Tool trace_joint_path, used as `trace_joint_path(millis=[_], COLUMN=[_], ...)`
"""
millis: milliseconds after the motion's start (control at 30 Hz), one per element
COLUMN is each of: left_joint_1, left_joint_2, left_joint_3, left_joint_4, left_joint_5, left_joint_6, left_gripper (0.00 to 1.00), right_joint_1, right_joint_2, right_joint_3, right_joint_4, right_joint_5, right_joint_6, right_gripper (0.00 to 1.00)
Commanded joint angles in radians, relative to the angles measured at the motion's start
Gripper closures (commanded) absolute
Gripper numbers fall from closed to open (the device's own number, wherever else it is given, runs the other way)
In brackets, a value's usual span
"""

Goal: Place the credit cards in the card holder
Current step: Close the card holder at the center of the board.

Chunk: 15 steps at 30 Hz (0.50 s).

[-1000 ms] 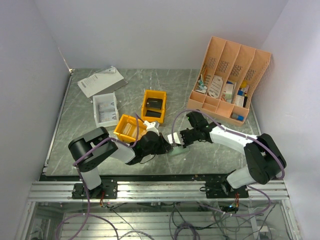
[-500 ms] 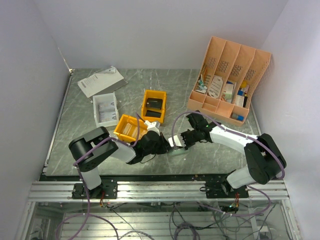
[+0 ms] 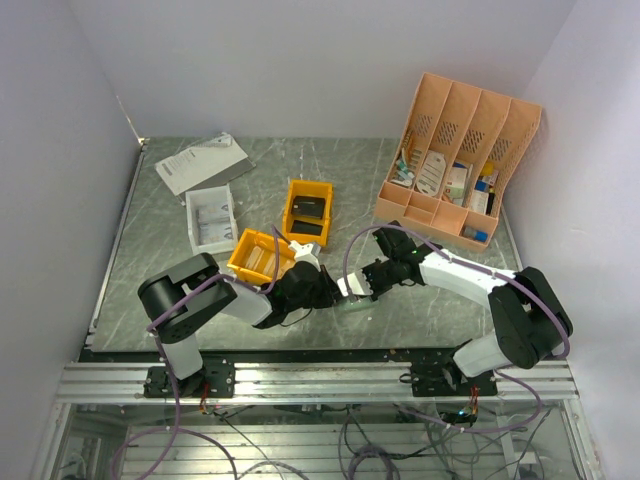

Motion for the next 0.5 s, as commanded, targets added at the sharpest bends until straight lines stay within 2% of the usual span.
trace_joint_path(millis=[0, 467], left_joint_1=[0.003, 0.003], left_joint_2=[0.043, 0.043], left_joint_3=[-0.001, -0.01], left_joint_4=[-0.087, -0.075], left_joint_5=[0.015, 0.015], left_joint_6=[0.025, 0.022], left_gripper=[0.93, 0.93], right_joint_1=[-0.001, 0.031], right_joint_2=[0.011, 0.03], right_joint_3=[0.007, -0.002], right_joint_4=[-0.032, -0.002], right_joint_5=[0.009, 0.056], right_joint_6=[-0.011, 0.01], right_gripper=[1.0, 1.0])
